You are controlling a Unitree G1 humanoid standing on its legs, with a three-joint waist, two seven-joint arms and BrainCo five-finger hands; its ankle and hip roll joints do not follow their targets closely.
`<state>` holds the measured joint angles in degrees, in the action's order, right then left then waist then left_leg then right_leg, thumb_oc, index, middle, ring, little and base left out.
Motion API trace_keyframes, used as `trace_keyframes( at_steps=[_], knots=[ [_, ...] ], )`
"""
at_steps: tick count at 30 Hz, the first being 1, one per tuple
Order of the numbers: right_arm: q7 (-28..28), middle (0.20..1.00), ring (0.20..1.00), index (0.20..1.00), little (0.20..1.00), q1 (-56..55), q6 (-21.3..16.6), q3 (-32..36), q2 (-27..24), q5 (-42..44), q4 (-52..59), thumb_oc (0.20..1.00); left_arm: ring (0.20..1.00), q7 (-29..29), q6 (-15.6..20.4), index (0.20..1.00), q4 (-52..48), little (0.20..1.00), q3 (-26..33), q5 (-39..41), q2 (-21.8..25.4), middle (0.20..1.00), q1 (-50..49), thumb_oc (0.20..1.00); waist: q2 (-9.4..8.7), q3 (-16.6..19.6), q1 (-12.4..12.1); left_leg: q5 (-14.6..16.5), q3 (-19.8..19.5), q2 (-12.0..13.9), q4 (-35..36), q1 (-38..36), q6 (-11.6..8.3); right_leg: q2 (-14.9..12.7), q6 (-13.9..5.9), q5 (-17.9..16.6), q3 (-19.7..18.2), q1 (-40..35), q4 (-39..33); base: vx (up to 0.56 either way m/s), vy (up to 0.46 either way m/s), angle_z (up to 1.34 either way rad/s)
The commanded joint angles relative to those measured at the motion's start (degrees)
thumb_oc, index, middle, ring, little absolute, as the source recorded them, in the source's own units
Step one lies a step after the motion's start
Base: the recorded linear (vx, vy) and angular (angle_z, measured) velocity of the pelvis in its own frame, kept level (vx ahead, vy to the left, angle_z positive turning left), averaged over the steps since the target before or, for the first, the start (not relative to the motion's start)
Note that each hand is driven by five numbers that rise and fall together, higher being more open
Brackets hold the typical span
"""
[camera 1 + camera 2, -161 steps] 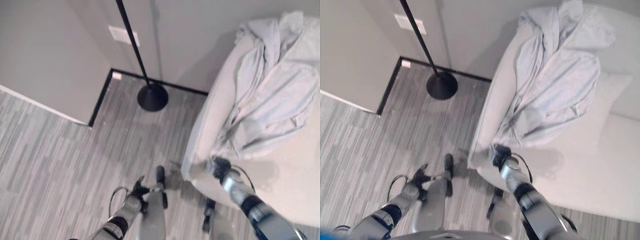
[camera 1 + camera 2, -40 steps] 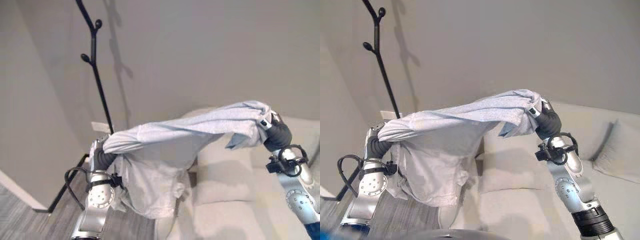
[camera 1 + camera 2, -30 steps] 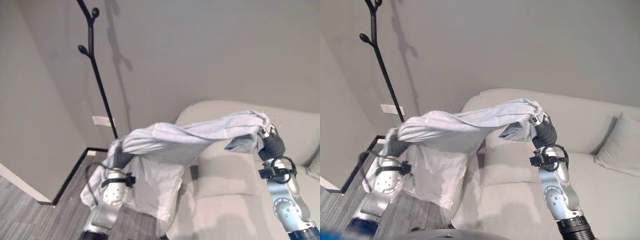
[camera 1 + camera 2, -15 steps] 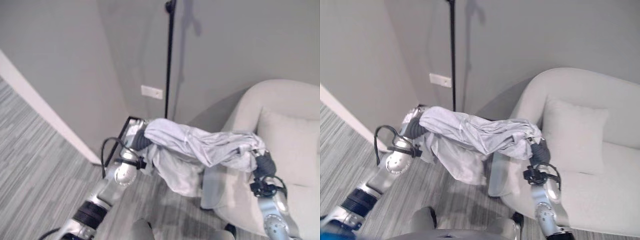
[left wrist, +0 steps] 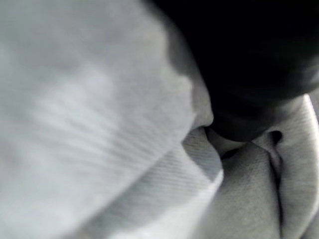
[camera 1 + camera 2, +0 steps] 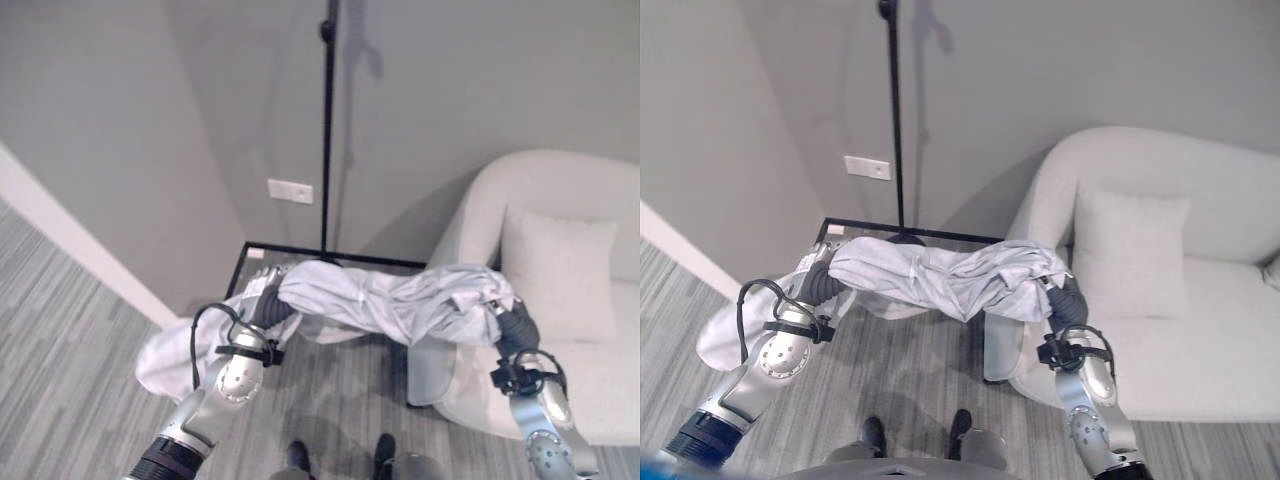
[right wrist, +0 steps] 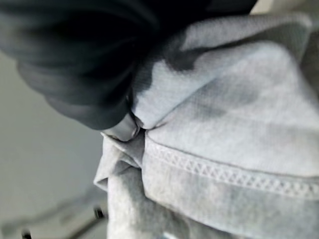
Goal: Hang the clothes on the sofa on the clothes rack.
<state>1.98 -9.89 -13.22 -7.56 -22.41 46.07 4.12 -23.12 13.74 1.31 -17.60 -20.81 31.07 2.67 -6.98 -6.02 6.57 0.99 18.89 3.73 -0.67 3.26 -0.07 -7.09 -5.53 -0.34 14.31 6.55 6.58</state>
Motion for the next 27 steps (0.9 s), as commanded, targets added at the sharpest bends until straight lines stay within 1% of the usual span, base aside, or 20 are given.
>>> trace_keyframes(
  at_steps=[1, 4, 7, 8, 9, 10, 11, 12, 13, 14, 16, 17, 18, 19, 21, 22, 23, 24, 26, 27],
  knots=[
    [-0.58, 0.2, 0.2, 0.2, 0.2, 2.03, -4.06, 3.58, -2.03, 0.04, 1.94, 0.2, 0.2, 2.27, 3.92, 0.2, -1.99, 0.2, -1.28, 2.97, -1.96, 0.2, 4.68, 0.2, 1.32, 2.01, 0.57, 3.46, -1.29, -0.71, 2.76, -4.54, -2.08, 4.14, -0.38, 1.69, -4.16, -0.27, -0.99, 0.12, -0.096, -0.05],
    [0.12, 0.2, 0.2, 0.2, 0.2, 1.64, -3.33, 3.65, -2.47, -1.32, 1.08, 0.2, 0.2, 2.82, 3.85, 0.2, -1.66, 0.2, -0.79, 4.81, -3.11, 0.2, 4.16, 0.2, 0.85, 2.84, 0.69, 5.13, -0.95, -0.62, 0.25, -4.97, -2.46, 4.8, -0.04, 0.97, -5.74, -1.49, -2.9, 0.15, -0.115, -0.13],
    [0.05, 0.2, 0.2, 0.2, 0.2, 2.09, -3.2, 3.99, -4.07, -2.78, 1.3, 0.2, 0.2, 2.43, 4.06, 0.2, -1.39, 0.2, -1.27, 5.85, -4.58, 0.2, 4.81, 0.2, 0.43, 2.4, 0.95, 7.83, -0.57, 0.71, -8.62, -4.12, -3.15, 5.45, 0.99, 1.23, -6.96, -3.37, -3.79, 0.12, -0.127, -0.06],
    [0.05, 0.2, 0.2, 0.2, 0.2, 2.11, -3.2, 4.02, -4.09, -2.77, 1.29, 0.2, 0.2, 2.4, 4.08, 0.2, -1.34, 0.2, -1.29, 5.83, -4.62, 0.2, 4.88, 0.2, 0.54, 2.3, 0.9, 8.2, -0.61, 0.94, -9.28, -3.87, -3.2, 5.57, 1.04, 1.21, -6.95, -3.43, -3.83, 0.09, -0.114, -0.02],
    [0.46, 0.2, 0.2, 0.2, 0.2, 2.29, -3.47, 4.29, -4.74, -3.21, 1.25, 0.2, 0.2, 2.05, 4.02, 0.2, -1.19, 0.2, -1.6, 5.54, -4.96, 0.2, 5.23, 0.2, 0.25, 1.89, 0.84, 7.71, -0.61, 1.84, -13.84, -2.67, -3.62, 5.82, 1.7, 1.47, -7.46, -4.43, -4.1, 0.1, -0.177, -0.05],
    [1.16, 0.2, 0.2, 0.2, 0.2, 2.14, -3.42, 4.94, -5.5, -4.5, 1.21, 0.2, 0.2, 1.9, 4.02, 0.2, -0.84, 0.2, -2.17, 5.03, -5.25, 0.2, 5.83, 0.2, 0.0, 1.07, 0.35, 5.5, -1.46, 4.9, -24.44, 1.46, -5.0, 6.63, 3.1, 1.96, -7.66, -6.66, -5.0, 0.11, -0.176, 0.0],
    [1.16, 0.2, 0.2, 0.2, 0.2, 2.14, -3.41, 4.95, -5.5, -4.5, 1.21, 0.2, 0.2, 1.9, 4.02, 0.2, -0.83, 0.2, -2.18, 5.03, -5.25, 0.2, 5.84, 0.2, 0.07, 1.08, 0.37, 5.59, -1.52, 4.99, -24.62, 1.59, -5.01, 6.7, 3.12, 1.95, -7.61, -6.63, -5.01, 0.14, -0.206, 0.04],
    [1.95, 0.2, 0.2, 0.2, 0.2, 2.15, -3.16, 5.36, -6.65, -7.04, 0.83, 0.2, 0.2, 1.59, 4.11, 0.2, -0.95, 0.2, -2.25, 4.13, -4.79, 0.2, 6.35, 0.2, -0.6, 0.5, -0.23, 1.66, -2.72, 6.51, -31.61, 4.91, -5.66, 7.11, 4.49, 2.6, -7.81, -7.99, -5.26, 0.08, -0.094, -0.04],
    [1.95, 0.2, 0.2, 0.2, 0.2, 2.15, -3.16, 5.36, -6.64, -7.05, 0.83, 0.2, 0.2, 1.59, 4.11, 0.2, -0.94, 0.2, -2.26, 4.13, -4.78, 0.2, 6.36, 0.2, -0.62, 0.59, -0.18, 1.6, -2.75, 6.48, -31.59, 5.03, -5.65, 7.09, 4.5, 2.57, -7.77, -7.89, -5.28, 0.18, -0.131, -0.08],
    [2.9, 0.2, 0.2, 0.2, 0.2, 1.99, -3.03, 5.68, -7.15, -8.89, 0.14, 0.2, 0.2, 0.45, 4.13, 0.2, -0.72, 0.2, -2.34, 3.39, -5.2, 0.2, 6.65, 0.2, -0.8, 0.69, -0.47, 0.67, -3.23, 7.18, -33.12, 6.64, -4.95, 6.86, 4.76, 3.31, -7.93, -9.29, -5.53, 0.15, -0.044, -0.19],
    [3.12, 0.2, 0.2, 0.2, 0.2, 1.79, -3.11, 5.96, -7.46, -9.6, 0.24, 0.2, 0.2, 0.14, 4.23, 0.2, -0.44, 0.2, -2.45, 3.13, -5.56, 0.2, 6.86, 0.2, -0.74, 0.71, -0.6, 1.24, -3.34, 7.74, -32.89, 7.62, -4.72, 6.75, 4.74, 3.81, -8.1, -9.99, -5.59, 0.17, -0.008, 0.02],
    [3.44, 0.2, 0.2, 0.2, 0.2, 1.69, -3.33, 6.59, -8.01, -10.94, 0.49, 0.2, 0.2, -0.35, 4.29, 0.2, -0.35, 0.2, -2.6, 2.52, -5.8, 0.2, 6.99, 0.2, -0.93, 0.96, -0.99, 2.58, -3.47, 7.78, -28.37, 9.15, -3.82, 6.18, 4.3, 4.17, -8.32, -10.64, -6.04, 0.19, 0.058, -0.01],
    [3.61, 0.2, 0.2, 0.2, 0.2, 1.75, -3.33, 6.79, -8.1, -11.2, 0.46, 0.2, 0.2, -0.37, 4.18, 0.2, -0.33, 0.2, -2.88, 2.38, -6.02, 0.2, 7.03, 0.2, -1.04, 1.25, -1.07, 2.86, -3.5, 7.05, -25.46, 8.51, -3.56, 5.65, 3.98, 4.26, -8.39, -10.71, -6.07, 0.24, 0.099, -0.11],
    [3.82, 0.2, 0.2, 0.2, 0.2, 1.65, -3.5, 6.98, -8.32, -11.55, 0.46, 0.2, 0.2, -0.36, 4.09, 0.2, -0.17, 0.2, -3.17, 2.32, -6.15, 0.2, 7.05, 0.2, -0.92, 1.32, -1.25, 2.39, -4.29, 6.1, -20.01, 8.62, -3.59, 5.37, 3.7, 4.63, -8.58, -10.7, -6.02, 0.21, 0.115, -0.19],
    [4.42, 0.2, 0.2, 0.2, 0.2, 2.01, -3.47, 7.25, -8.54, -12.22, 0.15, 0.2, 0.2, -0.39, 4.02, 0.2, 0.02, 0.2, -3.75, 2.67, -6.61, 0.2, 7.44, 0.2, -0.19, 1.19, -2.04, -1.61, -6.46, 5.53, -12.37, 10.82, -4.59, 5.6, 3.52, 5.38, -9.07, -11.59, -6.26, 0.21, 0.104, 0.0],
    [4.89, 0.2, 0.2, 0.2, 0.2, 2.3, -3.56, 7.15, -8.64, -12.58, -0.25, 0.2, 0.2, -0.46, 4.08, 0.2, 0.22, 0.2, -4.05, 2.95, -6.75, 0.2, 7.75, 0.2, 0.1, 0.99, -2.48, -4.52, -7.71, 5.12, -8.83, 11.76, -5.37, 5.74, 3.38, 5.78, -9.32, -12.15, -6.28, 0.2, 0.069, 0.13],
    [5.39, 0.2, 0.2, 0.2, 0.2, 2.76, -3.63, 7.07, -8.47, -12.76, -0.74, 0.2, 0.2, -0.66, 4.07, 0.2, 0.49, 0.2, -4.46, 3.32, -7.17, 0.2, 8.05, 0.2, 0.27, 0.74, -2.61, -6.1, -8.21, 5.24, -5.91, 12.64, -5.81, 5.64, 3.22, 6.26, -9.41, -12.75, -6.27, 0.27, 0.069, 0.1],
    [5.81, 0.2, 0.2, 0.2, 0.2, 3.2, -3.68, 7.11, -8.52, -13.14, -1.44, 0.2, 0.2, -0.74, 4.12, 0.2, 0.78, 0.2, -4.97, 3.64, -7.49, 0.2, 8.62, 0.2, 0.35, 0.55, -2.73, -7.2, -8.25, 5.31, -3.43, 13.38, -6.0, 5.52, 3.04, 6.84, -9.67, -13.47, -6.17, 0.28, 0.069, -0.02],
    [6.25, 0.2, 0.2, 0.2, 0.2, 3.38, -3.64, 7.09, -8.53, -13.85, -1.91, 0.2, 0.2, -0.56, 4.38, 0.2, 0.71, 0.2, -5.44, 4.14, -7.84, 0.2, 8.36, 0.2, 0.77, 0.54, -2.82, -8.53, -7.59, 6.02, -2.43, 14.56, -6.41, 5.39, 2.81, 7.94, -10.51, -15.0, -5.76, 0.33, 0.092, -0.15],
    [5.89, 0.2, 0.2, 0.2, 0.2, 3.21, -3.46, 6.99, -8.44, -14.33, -1.91, 0.2, 0.2, -0.2, 4.42, 0.2, 0.79, 0.2, -5.59, 3.98, -7.92, 0.2, 7.95, 0.2, 1.27, 1.28, -2.95, -8.47, -6.87, 6.4, -0.92, 13.43, -6.13, 5.43, 2.58, 8.66, -11.07, -15.59, -5.51, 0.38, 0.117, -0.27]
  ],
)
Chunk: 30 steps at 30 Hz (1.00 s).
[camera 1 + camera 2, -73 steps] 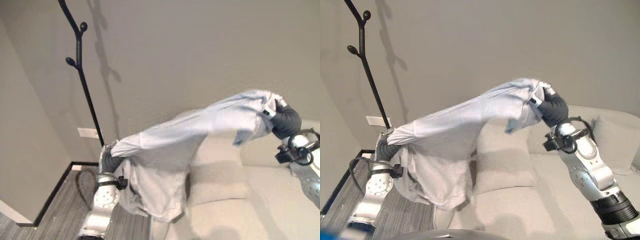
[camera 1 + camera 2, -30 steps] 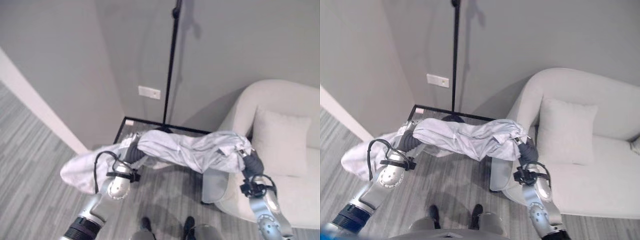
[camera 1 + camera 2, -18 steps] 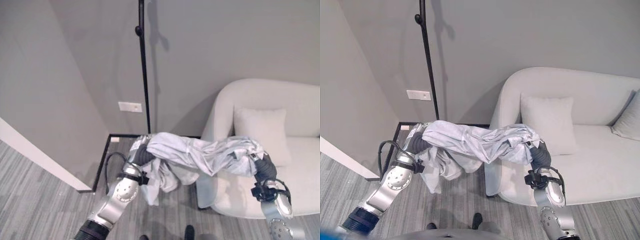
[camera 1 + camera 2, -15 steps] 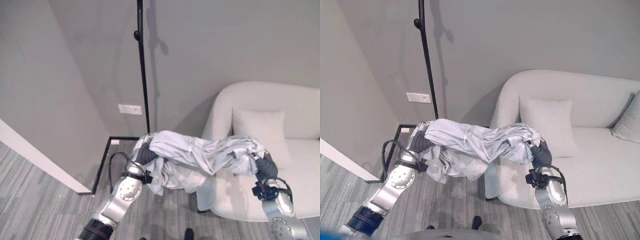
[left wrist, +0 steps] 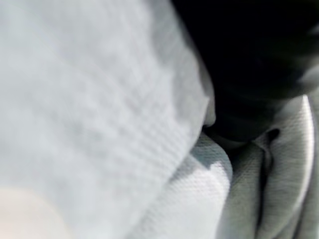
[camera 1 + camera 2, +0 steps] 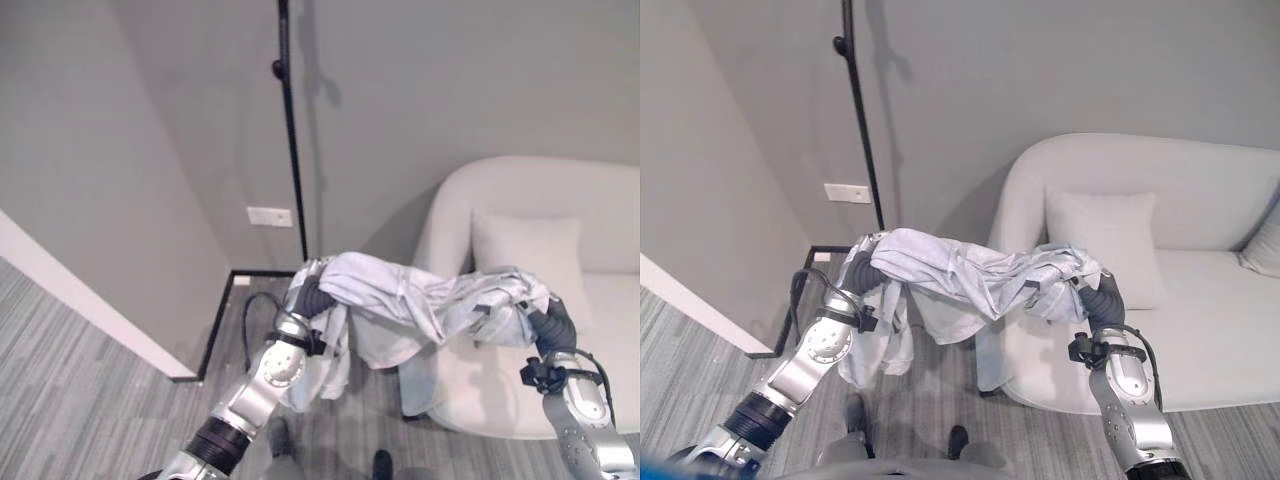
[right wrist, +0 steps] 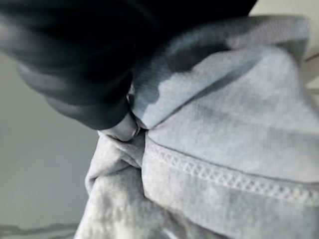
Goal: Hang the clothes on the sofa on the clothes rack.
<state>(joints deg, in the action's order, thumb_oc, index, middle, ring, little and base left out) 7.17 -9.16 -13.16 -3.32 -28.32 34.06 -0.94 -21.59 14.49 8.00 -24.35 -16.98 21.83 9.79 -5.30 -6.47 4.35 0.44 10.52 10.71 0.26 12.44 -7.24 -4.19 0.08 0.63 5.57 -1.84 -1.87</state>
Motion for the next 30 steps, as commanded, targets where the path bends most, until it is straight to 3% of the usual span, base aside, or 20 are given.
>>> trace_keyframes(
  at_steps=[1, 5, 11, 13, 14, 15, 18, 20, 22, 24, 26, 30],
  knots=[
    [0.6, 0.2, 0.2, 0.2, 0.2, 2.07, -3.46, 2.82, -2.34, -2.74, 3.12, 0.2, 0.2, -1.57, 3.69, 0.2, -5.69, 0.2, 0.67, -0.19, 1.39, 0.2, 0.76, 0.2, -0.05, 2.38, -0.65, -8.52, 1.69, -0.5, -1.91, 3.59, 1.16, 2.36, -3.04, 8.39, -2.72, -8.08, 2.95, 0.38, 0.131, -0.31],
    [0.13, 0.2, 0.2, 0.2, 0.2, 1.75, -2.52, 2.1, -1.91, -4.13, 2.0, 0.2, 0.2, -0.98, 3.53, 0.2, -5.09, 0.2, -0.82, -1.98, 2.37, 0.2, 2.17, 0.2, -1.0, 4.05, -0.45, -7.07, 3.11, -2.1, -5.14, 3.4, 2.11, -0.21, -4.25, 8.24, -3.8, -8.94, 3.58, 0.31, 0.119, -0.34],
    [1.28, 0.2, 0.2, 0.2, 0.2, 3.8, -1.87, 1.04, -2.1, -7.3, 0.75, 0.2, 0.2, -2.44, 3.47, 0.2, -4.67, 0.2, -1.83, -2.76, 3.31, 0.2, 4.49, 0.2, -2.01, 5.19, -0.64, -3.73, 5.96, -5.3, -5.42, 1.88, 4.74, -4.3, -7.48, 3.02, -4.8, -6.58, 7.84, 0.24, 0.157, -0.18],
    [2.55, 0.2, 0.2, 0.2, 0.2, 5.91, -1.29, 0.26, -1.96, -10.61, 1.62, 0.2, 0.2, -3.66, 2.97, 0.2, -5.01, 0.2, -2.21, -3.84, 4.28, 0.2, 5.18, 0.2, -0.81, 4.32, -0.43, -0.97, 8.21, -8.44, -2.76, -3.38, 8.23, -7.22, -9.53, -5.14, -2.88, -0.73, 22.4, 0.26, 0.276, -0.36],
    [2.59, 0.2, 0.2, 0.2, 0.2, 5.96, -1.25, 0.23, -1.94, -10.67, 1.68, 0.2, 0.2, -3.66, 2.96, 0.2, -5.05, 0.2, -2.15, -3.85, 4.3, 0.2, 5.19, 0.2, -0.73, 4.3, -0.52, -1.29, 8.34, -8.34, -2.55, -3.35, 8.31, -7.11, -9.51, -5.33, -3.02, -0.48, 22.48, 0.38, 0.356, -0.29],
    [3.72, 0.2, 0.2, 0.2, 0.2, 6.54, -1.25, 0.07, -1.14, -12.8, 2.12, 0.2, 0.2, -4.35, 2.79, 0.2, -5.48, 0.2, -1.76, -4.05, 4.81, 0.2, 4.39, 0.2, 1.12, 3.78, 0.15, 0.64, 8.57, -9.79, 0.94, -9.11, 9.8, -9.65, -10.05, -8.98, 1.06, 3.05, 32.63, 0.2, 0.218, -0.06],
    [3.9, 0.2, 0.2, 0.2, 0.2, 5.87, -1.22, 0.18, -0.32, -13.03, 3.37, 0.2, 0.2, -4.07, 2.69, 0.2, -5.97, 0.2, -1.01, -4.17, 5.14, 0.2, 3.31, 0.2, 1.91, 3.54, 0.99, 0.32, 9.28, -10.18, 3.36, -11.93, 10.15, -10.45, -9.37, -7.71, 4.21, 5.74, 34.27, 0.29, 0.133, 0.03],
    [3.66, 0.2, 0.2, 0.2, 0.2, 4.75, -1.47, 1.21, -0.26, -12.84, 4.35, 0.2, 0.2, -3.24, 3.2, 0.2, -6.52, 0.2, -0.06, -3.75, 5.62, 0.2, 1.57, 0.2, 2.71, 3.13, 2.19, 1.04, 7.93, -9.76, 4.27, -13.99, 9.15, -8.28, -7.79, -1.57, 5.49, 9.29, 32.06, 0.19, -0.057, 0.34],
    [4.02, 0.2, 0.2, 0.2, 0.2, 4.12, -1.66, 1.99, -0.24, -13.1, 4.58, 0.2, 0.2, -2.65, 3.53, 0.2, -6.79, 0.2, 1.02, -3.39, 5.89, 0.2, -0.42, 0.2, 2.95, 2.83, 2.93, 1.81, 7.34, -9.31, 4.45, -15.24, 8.35, -6.93, -7.21, 1.28, 6.14, 10.92, 25.16, 0.22, -0.156, 0.19],
    [4.82, 0.2, 0.2, 0.2, 0.2, 3.45, -1.83, 3.01, 0.06, -13.19, 4.82, 0.2, 0.2, -3.07, 3.44, 0.2, -6.6, 0.2, 2.48, -3.16, 5.69, 0.2, -2.4, 0.2, 2.5, 2.37, 4.04, 3.29, 5.95, -9.26, 4.64, -17.29, 7.26, -4.83, -7.89, -0.57, 3.75, 13.09, 13.47, 0.28, -0.234, 0.13],
    [5.34, 0.2, 0.2, 0.2, 0.2, 3.13, -1.98, 3.92, 0.41, -13.48, 4.97, 0.2, 0.2, -4.03, 3.2, 0.2, -5.94, 0.2, 4.19, -3.42, 5.2, 0.2, -2.89, 0.2, 1.78, 1.75, 5.01, 4.51, 5.09, -9.0, 4.67, -19.08, 6.34, -3.53, -9.72, -5.31, -0.3, 14.87, 5.25, 0.27, -0.22, 0.35],
    [5.93, 0.2, 0.2, 0.2, 0.2, 1.28, -2.37, 5.91, 0.41, -14.89, 6.1, 0.2, 0.2, -6.39, 3.2, 0.2, -5.37, 0.2, 5.97, -5.16, 4.32, 0.2, -3.05, 0.2, 0.59, 1.64, 5.58, 6.91, 4.02, -9.09, 3.7, -21.9, 5.58, -3.84, -10.26, -8.06, -3.42, 15.46, 2.93, 0.22, -0.194, 0.5]
  ],
)
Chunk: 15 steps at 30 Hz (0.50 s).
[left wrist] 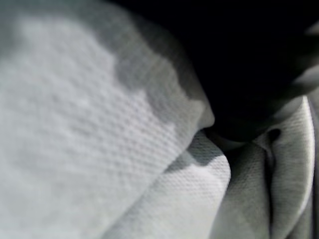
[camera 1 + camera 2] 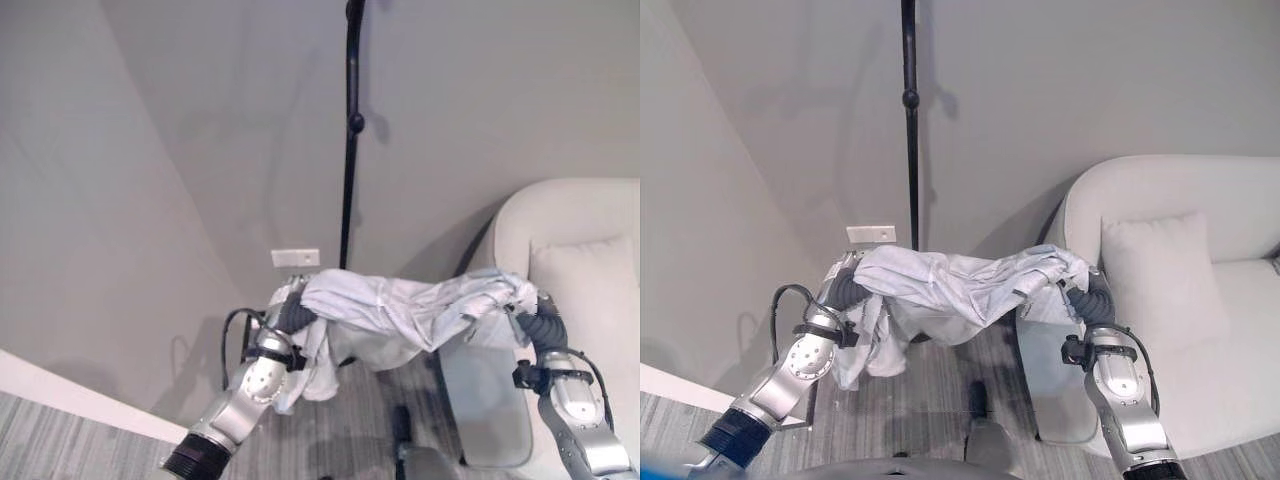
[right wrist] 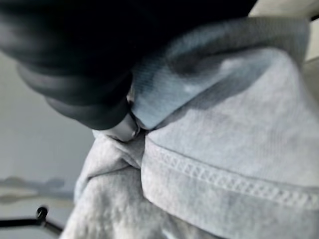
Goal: Hang the clothes on the sofa on the clothes rack.
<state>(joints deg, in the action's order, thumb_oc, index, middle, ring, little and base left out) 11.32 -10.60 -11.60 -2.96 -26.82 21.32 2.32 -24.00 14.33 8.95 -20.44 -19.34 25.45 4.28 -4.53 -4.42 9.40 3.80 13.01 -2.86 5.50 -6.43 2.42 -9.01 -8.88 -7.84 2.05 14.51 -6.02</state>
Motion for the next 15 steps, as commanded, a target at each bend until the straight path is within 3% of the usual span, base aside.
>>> trace_keyframes(
  at_steps=[1, 4, 6, 8, 9, 10, 13, 15],
  knots=[
    [1.65, 0.2, 0.2, 0.2, 0.2, 2.42, -4.21, 5.82, -1.08, -2.05, 3.12, 0.2, 0.2, -4.45, 3.58, 0.2, -6.16, 0.2, 2.08, -3.54, 0.55, 0.2, 2.65, 0.2, -0.5, 0.09, 0.53, 4.38, 1.19, 4.8, -2.01, -3.86, -4.25, 1.0, -1.04, 0.7, -0.17, -1.64, 7.62, 0.24, -0.247, 0.46],
    [1.5, 0.2, 0.2, 0.2, 0.2, 2.34, -4.3, 6.25, -1.43, -1.56, 2.94, 0.2, 0.2, -4.69, 3.53, 0.2, -5.92, 0.2, 2.17, -3.03, -0.04, 0.2, 2.85, 0.2, -0.48, 1.05, 0.92, 5.23, 0.4, 6.19, -3.52, -4.53, -4.82, 2.33, 0.03, 1.51, -0.75, -2.41, 9.57, 0.21, -0.254, 0.45],
    [1.19, 0.2, 0.2, 0.2, 0.2, 2.87, -4.83, 7.0, -2.97, -1.15, 3.78, 0.2, 0.2, -4.2, 3.57, 0.2, -5.84, 0.2, 1.47, -1.88, -0.96, 0.2, 3.51, 0.2, 0.09, 2.4, 1.23, 4.47, 0.16, 8.61, -7.54, -3.81, -6.11, 3.79, 1.35, 2.98, 0.33, -4.37, 9.73, 0.24, -0.294, 0.24],
    [1.28, 0.2, 0.2, 0.2, 0.2, 2.98, -5.32, 7.57, -4.11, -0.9, 4.09, 0.2, 0.2, -3.67, 3.52, 0.2, -5.64, 0.2, 0.49, -1.43, -1.2, 0.2, 4.66, 0.2, 0.4, 2.97, 1.28, 1.58, -0.33, 9.96, -10.65, -2.73, -7.26, 4.93, 2.58, 3.97, 1.04, -6.38, 8.79, 0.14, -0.19, 0.0],
    [1.27, 0.2, 0.2, 0.2, 0.2, 2.92, -5.32, 7.67, -4.16, -0.87, 4.12, 0.2, 0.2, -3.64, 3.48, 0.2, -5.62, 0.2, 0.43, -1.39, -1.26, 0.2, 4.73, 0.2, 0.52, 2.91, 1.43, 1.64, -0.62, 10.15, -10.91, -2.58, -7.42, 5.03, 2.73, 3.91, 1.33, -6.59, 8.56, 0.19, -0.241, 0.07],
    [0.74, 0.2, 0.2, 0.2, 0.2, 2.96, -5.54, 7.6, -4.72, -0.52, 4.09, 0.2, 0.2, -2.7, 3.61, 0.2, -5.97, 0.2, 0.25, -0.38, -1.43, 0.2, 4.81, 0.2, 0.7, 3.4, 1.21, -1.16, -1.42, 10.99, -13.59, -2.17, -8.11, 5.96, 3.71, 4.65, 1.83, -8.26, 7.74, 0.19, -0.237, 0.1],
    [0.6, 0.2, 0.2, 0.2, 0.2, 3.1, -5.45, 7.45, -5.24, -0.31, 4.13, 0.2, 0.2, -2.13, 3.41, 0.2, -6.4, 0.2, 0.26, 0.59, -1.76, 0.2, 4.67, 0.2, 0.71, 3.2, 1.2, -2.7, -2.67, 11.89, -18.46, -0.47, -8.62, 6.65, 4.84, 5.42, 2.01, -10.08, 6.75, 0.16, -0.212, 0.15],
    [0.56, 0.2, 0.2, 0.2, 0.2, 2.9, -5.6, 7.65, -5.66, 0.05, 4.21, 0.2, 0.2, -1.37, 3.56, 0.2, -6.83, 0.2, -0.03, 1.28, -2.16, 0.2, 4.07, 0.2, 0.25, 2.8, 0.87, -6.58, -3.18, 13.0, -27.64, 2.28, -8.97, 7.89, 6.71, 7.05, 1.54, -13.23, 5.32, 0.19, -0.254, -0.03]
  ],
)
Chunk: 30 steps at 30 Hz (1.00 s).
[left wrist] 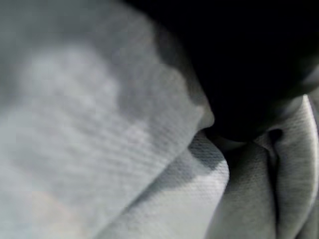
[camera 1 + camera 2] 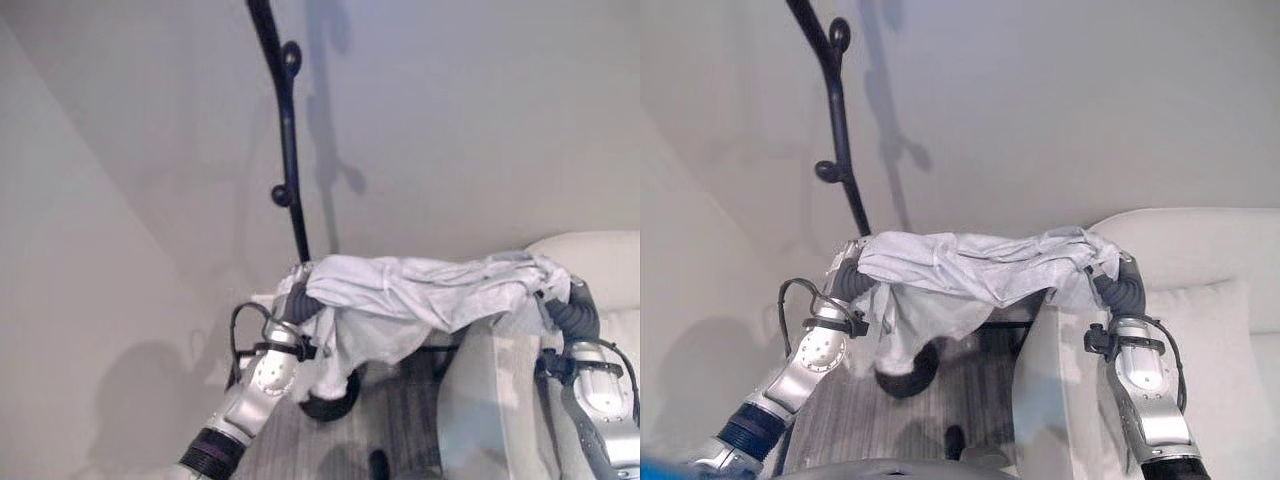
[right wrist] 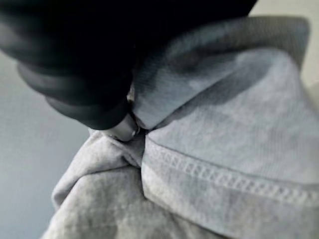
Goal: Hang the clothes on the sofa on the clothes rack.
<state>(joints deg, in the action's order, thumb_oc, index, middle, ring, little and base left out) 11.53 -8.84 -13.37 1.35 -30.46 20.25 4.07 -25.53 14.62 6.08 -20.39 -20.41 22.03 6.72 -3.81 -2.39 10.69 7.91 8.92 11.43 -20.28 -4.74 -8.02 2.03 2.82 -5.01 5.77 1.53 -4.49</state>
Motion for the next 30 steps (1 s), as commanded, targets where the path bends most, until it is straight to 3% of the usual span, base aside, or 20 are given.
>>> trace_keyframes(
  at_steps=[1, 2, 3, 6, 7, 9, 10, 11, 12, 14, 15, 18, 30],
  knots=[
    [0.53, 0.2, 0.2, 0.2, 0.2, 0.87, -3.95, 3.73, -2.25, 0.95, 2.65, 0.2, 0.2, 0.41, 3.21, 0.2, -4.04, 0.2, -0.07, 2.37, 1.41, 0.2, 1.25, 0.2, -0.76, 0.41, -0.68, -12.27, 0.79, -0.61, -5.91, 1.96, 1.41, -2.78, -4.27, 4.75, -2.31, -1.54, 3.33, 0.09, -0.152, -0.01],
    [0.54, 0.2, 0.2, 0.2, 0.2, 0.8, -3.94, 3.78, -2.21, 0.94, 2.7, 0.2, 0.2, 0.45, 3.19, 0.2, -4.09, 0.2, -0.11, 2.39, 1.45, 0.2, 1.22, 0.2, -0.71, 0.29, -0.67, -12.09, 0.59, -0.41, -6.61, 2.28, 1.32, -2.63, -4.17, 4.7, -2.23, -1.63, 3.25, 0.18, -0.276, -0.06],
    [0.95, 0.2, 0.2, 0.2, 0.2, 0.61, -4.09, 4.19, -2.83, -0.55, 3.32, 0.2, 0.2, -0.05, 3.04, 0.2, -4.87, 0.2, 0.7, 0.84, 2.27, 0.2, 0.11, 0.2, -1.74, -0.22, -1.13, -13.91, 3.05, 1.65, -16.15, 5.12, 2.21, -1.97, -2.33, 5.88, -2.49, -4.31, 2.97, 0.13, -0.201, -0.05],
    [1.52, 0.2, 0.2, 0.2, 0.2, 0.59, -4.14, 4.31, -3.06, -1.57, 3.4, 0.2, 0.2, -1.24, 2.98, 0.2, -5.2, 0.2, 1.47, -0.18, 2.55, 0.2, 0.15, 0.2, -1.7, -0.35, -1.44, -13.01, 3.63, 2.15, -17.24, 6.19, 2.73, -1.74, -2.1, 6.27, -2.67, -4.86, 3.07, 0.11, -0.09, -0.1],
    [2.34, 0.2, 0.2, 0.2, 0.2, 0.57, -4.54, 4.75, -3.51, -3.78, 4.66, 0.2, 0.2, -5.13, 2.35, 0.2, -5.29, 0.2, 3.32, -2.7, 2.35, 0.2, 1.1, 0.2, -1.51, -0.81, -1.97, -9.84, 4.27, 1.34, -16.55, 9.13, 3.24, -1.81, -2.46, 7.02, -2.99, -5.71, 3.41, 0.06, 0.036, -0.11],
    [2.95, 0.2, 0.2, 0.2, 0.2, 0.57, -5.34, 6.5, -3.87, -6.07, 6.22, 0.2, 0.2, -9.6, 1.51, 0.2, -5.38, 0.2, 5.74, -6.96, 2.43, 0.2, 3.21, 0.2, -1.44, -0.51, -1.87, -6.37, 5.41, 0.26, -10.15, 10.71, 4.07, -2.83, -3.69, 7.25, -3.2, -5.51, 3.74, 0.1, 0.122, -0.04],
    [3.89, 0.2, 0.2, 0.2, 0.2, 0.97, -6.19, 7.83, -4.28, -8.11, 6.52, 0.2, 0.2, -13.06, 0.89, 0.2, -6.36, 0.2, 7.92, -10.14, 3.29, 0.2, 5.08, 0.2, -1.32, -0.35, -2.25, -5.38, 5.31, 0.35, -0.78, 12.02, 3.63, -3.87, -4.77, 7.82, -3.07, -5.98, 4.04, 0.17, 0.242, 0.01],
    [6.95, 0.2, 0.2, 0.2, 0.2, 2.04, -6.37, 9.07, -5.11, -12.92, 6.59, 0.2, 0.2, -16.51, 0.42, 0.2, -6.9, 0.2, 9.96, -13.32, 4.37, 0.2, 5.87, 0.2, -0.82, -0.67, -3.1, -10.23, 3.83, 0.63, 10.04, 13.46, 2.2, -4.69, -5.45, 8.68, -3.14, -7.03, 4.28, 0.18, 0.235, -0.08],
    [6.33, 0.2, 0.2, 0.2, 0.2, 1.89, -6.62, 8.75, -4.95, -14.81, 8.0, 0.2, 0.2, -18.15, -0.77, 0.2, -7.41, 0.2, 11.64, -14.46, 4.9, 0.2, 5.8, 0.2, -0.23, -0.5, -3.41, -10.44, 2.81, 0.59, 14.82, 11.78, 1.92, -4.55, -5.82, 9.24, -3.26, -6.9, 4.62, 0.1, 0.137, 0.02],
    [5.66, 0.2, 0.2, 0.2, 0.2, 0.87, -6.89, 8.62, -4.49, -16.53, 9.17, 0.2, 0.2, -19.21, -1.57, 0.2, -7.11, 0.2, 12.76, -16.54, 5.08, 0.2, 5.5, 0.2, 0.2, 0.07, -3.14, -11.3, 2.54, 0.57, 17.21, 10.24, 1.73, -4.44, -6.09, 9.25, -3.38, -6.79, 4.69, 0.14, 0.094, -0.33],
    [5.48, 0.2, 0.2, 0.2, 0.2, -1.04, -7.04, 9.57, -4.7, -19.56, 10.74, 0.2, 0.2, -21.65, -2.72, 0.2, -8.23, 0.2, 13.62, -21.27, 5.85, 0.2, 4.35, 0.2, 0.66, 2.01, -2.43, -12.18, 4.43, -0.1, 21.83, 6.28, 0.88, -5.0, -6.64, 8.88, -2.78, -7.31, 3.98, 0.21, 0.12, -0.45],
    [5.06, 0.2, 0.2, 0.2, 0.2, -2.2, -6.57, 9.85, -4.71, -21.49, 12.29, 0.2, 0.2, -21.01, -3.57, 0.2, -8.71, 0.2, 14.46, -22.45, 6.33, 0.2, 2.22, 0.2, 0.88, 2.88, -2.66, -12.87, 5.77, -0.78, 24.84, 3.67, 0.94, -5.54, -7.3, 8.49, -2.8, -7.3, 3.33, 0.13, 0.091, -0.15],
    [-0.23, 0.2, 0.2, 0.2, 0.2, -6.83, -6.16, 8.21, -7.26, -23.63, 16.09, 0.2, 0.2, -19.89, -3.68, 0.2, -10.68, 0.2, 17.06, -23.93, 8.16, 0.2, -3.85, 0.2, 0.33, 3.43, -2.82, -11.45, 7.23, -1.99, 25.28, 2.06, 2.11, -6.84, -8.47, 7.83, -3.08, -6.67, 3.06, 0.03, 0.022, 0.02]
  ],
)
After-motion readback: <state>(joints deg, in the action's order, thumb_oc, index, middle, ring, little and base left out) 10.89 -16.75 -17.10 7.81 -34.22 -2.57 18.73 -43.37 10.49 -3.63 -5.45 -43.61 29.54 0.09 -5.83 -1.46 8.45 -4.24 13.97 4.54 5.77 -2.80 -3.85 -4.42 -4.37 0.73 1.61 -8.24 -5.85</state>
